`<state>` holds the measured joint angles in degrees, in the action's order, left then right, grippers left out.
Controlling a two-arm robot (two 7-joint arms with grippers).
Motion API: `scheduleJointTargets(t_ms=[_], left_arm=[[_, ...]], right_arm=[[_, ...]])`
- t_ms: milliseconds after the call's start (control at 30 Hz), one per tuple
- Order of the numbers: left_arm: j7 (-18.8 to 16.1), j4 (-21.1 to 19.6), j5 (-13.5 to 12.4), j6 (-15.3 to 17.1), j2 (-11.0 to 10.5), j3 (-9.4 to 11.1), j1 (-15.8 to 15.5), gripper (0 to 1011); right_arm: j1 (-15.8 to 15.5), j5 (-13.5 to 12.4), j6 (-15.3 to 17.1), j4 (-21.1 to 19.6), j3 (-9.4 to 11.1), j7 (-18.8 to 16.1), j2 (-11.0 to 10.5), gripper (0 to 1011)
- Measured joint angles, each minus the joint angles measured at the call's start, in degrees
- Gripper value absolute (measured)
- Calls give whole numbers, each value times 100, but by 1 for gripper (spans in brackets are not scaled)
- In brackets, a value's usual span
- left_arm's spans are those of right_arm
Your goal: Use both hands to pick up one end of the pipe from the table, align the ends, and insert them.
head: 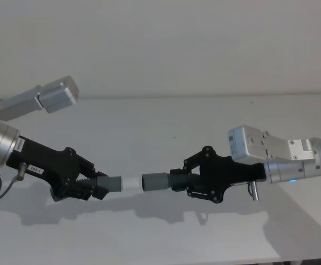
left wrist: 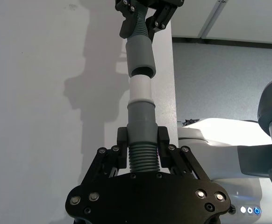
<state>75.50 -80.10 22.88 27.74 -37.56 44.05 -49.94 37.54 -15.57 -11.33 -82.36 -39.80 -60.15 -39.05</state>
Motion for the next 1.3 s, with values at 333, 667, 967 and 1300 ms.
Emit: scheduleJointTargets(t_ms=[333, 667, 967, 1300], left_arm=[[0, 0, 0, 0, 0, 0, 0, 343], [-1, 1, -2, 0, -1, 0, 0, 344], [-1, 1, -3, 0, -6, 0, 0, 344], [-1, 2, -4, 1, -7, -1, 0, 344]], right_arm=[[45, -24, -19, 25, -62, 5, 38, 229], [72, -54, -31, 47, -123, 20, 63, 229], [96, -70, -51, 80, -184, 33, 88, 229], [140, -80, -62, 139, -269, 25, 142, 229]])
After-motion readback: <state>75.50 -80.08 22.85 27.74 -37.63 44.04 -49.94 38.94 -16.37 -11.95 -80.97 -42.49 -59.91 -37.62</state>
